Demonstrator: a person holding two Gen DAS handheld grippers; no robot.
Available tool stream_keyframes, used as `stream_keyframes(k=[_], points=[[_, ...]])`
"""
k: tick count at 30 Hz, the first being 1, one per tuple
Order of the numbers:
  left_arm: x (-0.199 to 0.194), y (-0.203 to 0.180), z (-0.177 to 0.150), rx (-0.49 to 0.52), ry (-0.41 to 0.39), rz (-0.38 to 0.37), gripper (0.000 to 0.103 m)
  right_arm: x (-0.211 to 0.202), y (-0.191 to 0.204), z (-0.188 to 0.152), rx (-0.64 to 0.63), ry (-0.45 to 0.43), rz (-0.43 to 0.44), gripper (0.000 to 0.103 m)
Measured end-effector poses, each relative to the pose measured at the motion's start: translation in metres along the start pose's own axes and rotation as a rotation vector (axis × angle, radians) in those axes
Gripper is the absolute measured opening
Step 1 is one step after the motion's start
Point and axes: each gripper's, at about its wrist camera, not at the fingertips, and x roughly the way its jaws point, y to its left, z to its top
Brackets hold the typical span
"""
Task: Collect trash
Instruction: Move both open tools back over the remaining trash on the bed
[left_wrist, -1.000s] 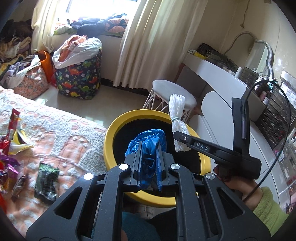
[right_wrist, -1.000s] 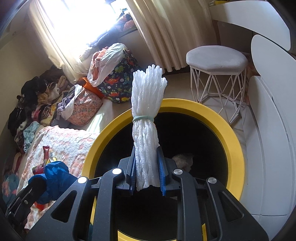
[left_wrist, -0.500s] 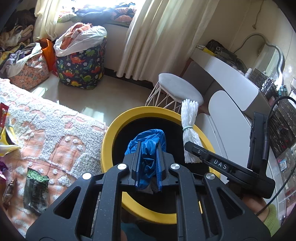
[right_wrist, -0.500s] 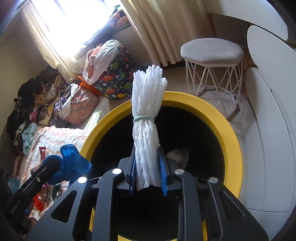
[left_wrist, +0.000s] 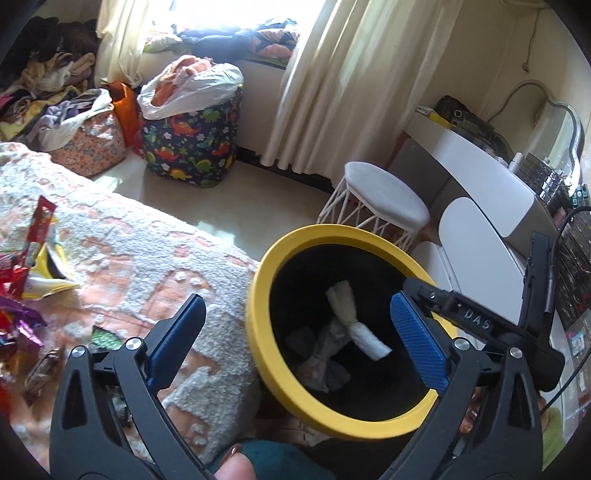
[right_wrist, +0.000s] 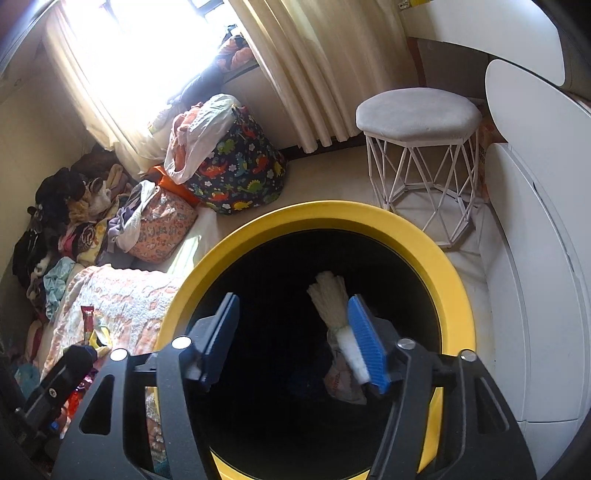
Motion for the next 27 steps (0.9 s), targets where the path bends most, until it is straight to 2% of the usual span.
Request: stream_keyframes(k=[13,27], points=[[-0.042,0.015,0.001,0.035,-0.116,0.085,0.092,-0.028,0.04,0.0,-0.098,-0.11,0.051,0.068],[-0.073,0.042,0.003,0.01,-0.197,0.154,0.092,-0.042,0.081,-0.009,-0.177,-0.128,0.127,0.071]])
